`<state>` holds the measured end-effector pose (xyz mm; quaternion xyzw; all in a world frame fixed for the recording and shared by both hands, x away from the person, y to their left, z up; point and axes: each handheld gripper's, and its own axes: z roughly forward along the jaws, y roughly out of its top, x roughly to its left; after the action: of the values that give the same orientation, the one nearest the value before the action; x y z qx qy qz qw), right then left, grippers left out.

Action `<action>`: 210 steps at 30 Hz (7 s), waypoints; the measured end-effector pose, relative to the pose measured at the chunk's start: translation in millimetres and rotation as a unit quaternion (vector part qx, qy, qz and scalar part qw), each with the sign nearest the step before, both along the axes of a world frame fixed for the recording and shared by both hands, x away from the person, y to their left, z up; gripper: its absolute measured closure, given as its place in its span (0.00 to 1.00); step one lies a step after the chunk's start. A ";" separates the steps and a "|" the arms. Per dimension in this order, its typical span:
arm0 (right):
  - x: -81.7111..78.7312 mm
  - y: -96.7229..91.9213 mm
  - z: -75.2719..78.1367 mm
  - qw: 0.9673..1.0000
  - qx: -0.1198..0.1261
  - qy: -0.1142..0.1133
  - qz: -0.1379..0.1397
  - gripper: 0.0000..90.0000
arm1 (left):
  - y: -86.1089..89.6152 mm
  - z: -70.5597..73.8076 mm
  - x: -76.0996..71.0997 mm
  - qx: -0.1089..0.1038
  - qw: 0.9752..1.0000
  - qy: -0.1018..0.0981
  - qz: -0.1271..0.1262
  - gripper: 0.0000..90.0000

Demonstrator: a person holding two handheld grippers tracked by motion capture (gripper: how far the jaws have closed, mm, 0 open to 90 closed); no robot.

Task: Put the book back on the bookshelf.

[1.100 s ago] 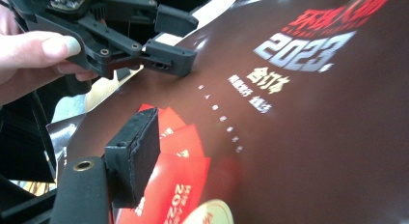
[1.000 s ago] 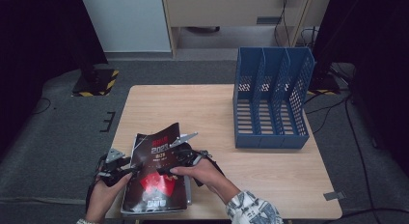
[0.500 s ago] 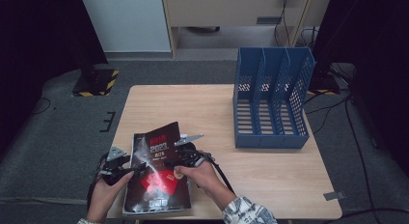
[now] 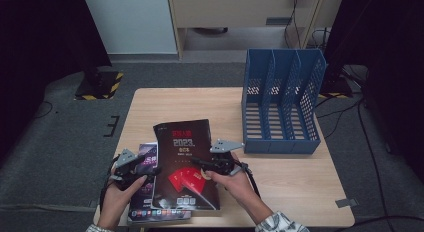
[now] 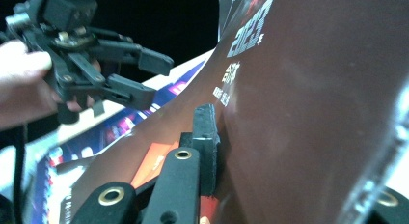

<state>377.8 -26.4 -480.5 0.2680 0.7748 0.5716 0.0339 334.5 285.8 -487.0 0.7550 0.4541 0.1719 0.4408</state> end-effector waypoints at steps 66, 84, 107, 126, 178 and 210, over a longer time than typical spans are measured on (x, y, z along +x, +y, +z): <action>9.5 -33.9 43.4 0.996 0.034 -0.085 0.016 0.62 | -38.6 18.2 19.4 -0.031 0.994 -0.034 -0.098 0.89; 7.8 -41.1 39.0 0.995 0.025 -0.098 -0.015 0.84 | -45.0 24.9 23.0 -0.019 0.993 -0.055 -0.104 0.90; 2.4 -49.6 60.3 0.989 0.062 -0.129 -0.020 0.80 | -41.2 36.7 32.6 -0.035 0.992 -0.083 -0.088 0.96; 2.7 -51.6 72.2 0.987 0.080 -0.132 -0.034 0.96 | -36.1 33.7 27.4 -0.053 0.990 -0.094 -0.088 0.91; 29.0 -75.1 147.8 0.971 0.117 -0.163 -0.133 0.96 | 65.2 3.8 25.2 -0.022 0.990 -0.028 0.135 0.06; 31.7 -128.0 180.8 0.954 0.125 -0.140 -0.236 0.96 | 58.0 0.0 31.5 0.007 0.992 -0.015 0.128 0.06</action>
<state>409.5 -154.5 -299.7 0.3625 0.5997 0.6711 0.2419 365.9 343.8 -487.0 0.6908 0.5395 0.2411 0.4166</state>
